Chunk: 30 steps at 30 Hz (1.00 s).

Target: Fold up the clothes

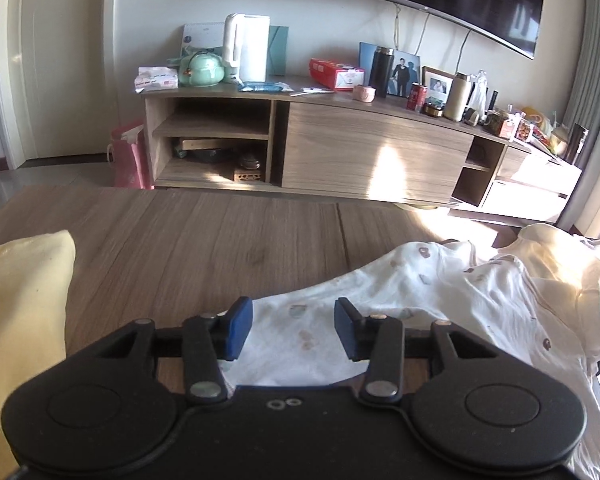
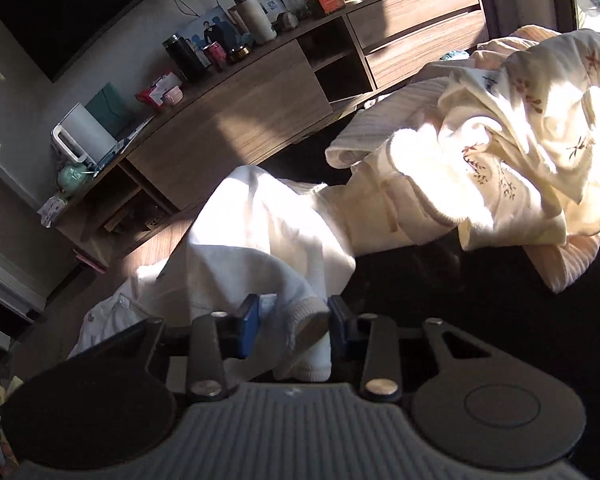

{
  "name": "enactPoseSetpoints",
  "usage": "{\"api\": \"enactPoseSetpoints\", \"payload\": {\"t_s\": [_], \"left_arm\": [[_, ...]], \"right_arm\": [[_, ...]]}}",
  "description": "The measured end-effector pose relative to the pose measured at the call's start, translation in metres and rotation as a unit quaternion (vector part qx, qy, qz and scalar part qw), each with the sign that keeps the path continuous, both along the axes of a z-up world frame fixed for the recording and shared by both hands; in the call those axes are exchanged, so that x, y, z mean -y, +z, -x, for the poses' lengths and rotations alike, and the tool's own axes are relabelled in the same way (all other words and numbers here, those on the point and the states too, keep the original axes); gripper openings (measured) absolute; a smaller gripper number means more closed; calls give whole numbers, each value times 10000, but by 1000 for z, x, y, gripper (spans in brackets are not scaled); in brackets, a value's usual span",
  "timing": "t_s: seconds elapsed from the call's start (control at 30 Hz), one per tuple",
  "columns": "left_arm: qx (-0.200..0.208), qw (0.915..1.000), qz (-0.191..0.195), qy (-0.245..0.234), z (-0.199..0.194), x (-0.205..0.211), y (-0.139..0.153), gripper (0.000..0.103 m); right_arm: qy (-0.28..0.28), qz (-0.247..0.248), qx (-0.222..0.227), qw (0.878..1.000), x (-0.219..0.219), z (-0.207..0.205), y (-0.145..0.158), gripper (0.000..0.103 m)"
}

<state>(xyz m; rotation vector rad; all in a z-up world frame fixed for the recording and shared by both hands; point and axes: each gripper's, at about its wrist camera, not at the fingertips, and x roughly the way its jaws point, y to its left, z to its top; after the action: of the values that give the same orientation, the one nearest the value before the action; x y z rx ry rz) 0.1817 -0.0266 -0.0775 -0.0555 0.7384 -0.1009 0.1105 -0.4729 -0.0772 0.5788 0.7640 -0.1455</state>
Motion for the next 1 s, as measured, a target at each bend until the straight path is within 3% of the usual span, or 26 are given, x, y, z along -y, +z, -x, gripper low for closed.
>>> {"api": "enactPoseSetpoints", "payload": {"t_s": [0.13,0.2,0.23,0.27,0.3,0.47,0.6,0.7,0.8,0.93,1.0], "left_arm": [[-265,9996,31,-97,-6,-5,-13,45],[-225,9996,-7,-157,-8,-5,-17,41],[-225,9996,24,-185,-9,-5,-18,40],[-227,9995,60,-212,-10,-5,-18,24],[-229,9994,96,-240,-11,-6,-19,0],[-149,9995,177,-211,-12,-12,-20,0],[-45,9998,182,-87,-13,-17,-14,0],[-80,9996,258,-48,-15,-21,-12,0],[-104,9995,287,-74,-16,-22,-11,0],[-98,9993,331,-141,-16,-19,-8,0],[-55,9991,351,-234,-15,-16,-6,0]], "right_arm": [[155,59,133,9998,-12,-1,2,42],[262,236,197,9992,-18,-1,3,32],[296,383,197,9986,-22,-3,4,18],[329,512,199,9980,-25,-4,4,8],[358,581,203,9975,-26,-5,5,6],[558,941,311,9935,-38,-3,10,4],[1056,1870,575,9750,-75,11,27,4],[1724,2805,885,9401,-118,25,39,4],[2625,3752,1012,8832,-159,45,38,4],[3909,4262,399,8149,-190,72,12,5],[4174,4384,31,7959,-193,78,-3,7]]}}
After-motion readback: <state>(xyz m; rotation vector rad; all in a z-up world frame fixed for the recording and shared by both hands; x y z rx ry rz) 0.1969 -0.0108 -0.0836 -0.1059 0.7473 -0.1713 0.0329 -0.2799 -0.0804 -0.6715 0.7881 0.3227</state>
